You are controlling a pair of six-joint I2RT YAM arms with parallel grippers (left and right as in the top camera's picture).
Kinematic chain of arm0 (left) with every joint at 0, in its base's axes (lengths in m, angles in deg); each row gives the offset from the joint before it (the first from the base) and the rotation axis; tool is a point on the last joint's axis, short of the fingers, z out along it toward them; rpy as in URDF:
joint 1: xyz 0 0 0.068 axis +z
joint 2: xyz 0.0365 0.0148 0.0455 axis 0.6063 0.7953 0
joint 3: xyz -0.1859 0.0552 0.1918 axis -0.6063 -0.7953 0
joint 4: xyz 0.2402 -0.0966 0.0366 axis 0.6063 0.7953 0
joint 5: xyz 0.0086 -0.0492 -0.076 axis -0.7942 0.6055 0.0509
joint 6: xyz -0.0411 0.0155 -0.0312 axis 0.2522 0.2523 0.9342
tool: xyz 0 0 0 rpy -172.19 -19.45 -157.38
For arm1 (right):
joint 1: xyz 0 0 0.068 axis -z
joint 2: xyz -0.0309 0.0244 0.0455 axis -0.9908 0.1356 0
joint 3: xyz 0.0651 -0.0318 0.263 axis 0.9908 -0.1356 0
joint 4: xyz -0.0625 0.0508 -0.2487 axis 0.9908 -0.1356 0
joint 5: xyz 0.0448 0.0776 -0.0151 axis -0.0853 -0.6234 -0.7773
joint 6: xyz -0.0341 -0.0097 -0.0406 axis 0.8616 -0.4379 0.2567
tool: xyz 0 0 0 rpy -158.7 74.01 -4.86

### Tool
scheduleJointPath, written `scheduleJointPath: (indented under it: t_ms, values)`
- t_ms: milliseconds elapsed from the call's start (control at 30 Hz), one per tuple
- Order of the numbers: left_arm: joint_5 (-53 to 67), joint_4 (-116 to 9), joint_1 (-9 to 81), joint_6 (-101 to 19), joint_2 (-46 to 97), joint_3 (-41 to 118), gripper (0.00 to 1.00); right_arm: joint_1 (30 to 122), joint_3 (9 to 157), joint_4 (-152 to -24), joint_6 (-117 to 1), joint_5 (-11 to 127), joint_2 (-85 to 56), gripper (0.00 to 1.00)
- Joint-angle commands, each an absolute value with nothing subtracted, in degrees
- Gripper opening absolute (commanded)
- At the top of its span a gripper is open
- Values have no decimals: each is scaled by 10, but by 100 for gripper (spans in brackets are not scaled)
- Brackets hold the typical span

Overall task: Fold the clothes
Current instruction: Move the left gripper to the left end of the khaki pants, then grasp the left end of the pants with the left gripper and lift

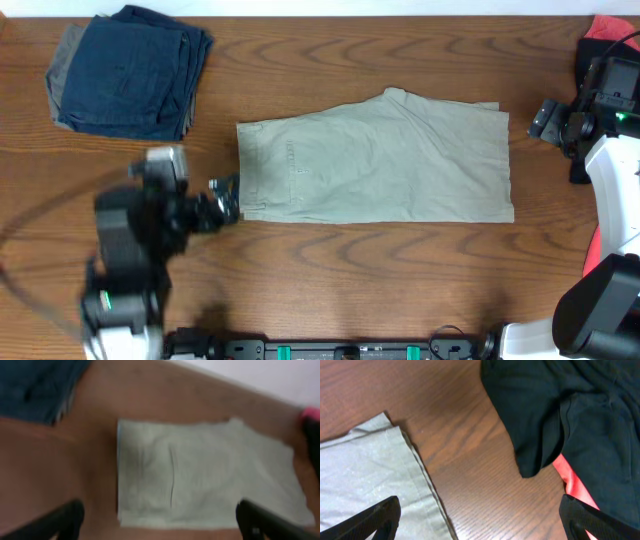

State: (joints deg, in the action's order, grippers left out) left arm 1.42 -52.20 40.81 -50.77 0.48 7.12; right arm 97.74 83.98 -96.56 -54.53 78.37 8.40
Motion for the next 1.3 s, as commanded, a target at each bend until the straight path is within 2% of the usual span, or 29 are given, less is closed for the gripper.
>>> scheduleJointPath:
  t_ms: [0,167,400,533,767,1267]
  values:
    - [7,-454,406,-552,154,189,98,983,843,-966,-544,790,78,99]
    - [7,-445,406,-548,322,284,98,983,843,-966,-544,790,78,99]
    - [12,-482,411,-550,458,293,98,983,843,-966,-544,790,78,99]
    - [17,-495,414,-576,513,293,98,983,843,-966,-544,790,78,99]
    - [132,-501,414,-612,604,293,98,983,843,-966,-544,790,78,99]
    - [195,-486,414,-655,703,288,98,983,843,-966,-544,790,78,99]
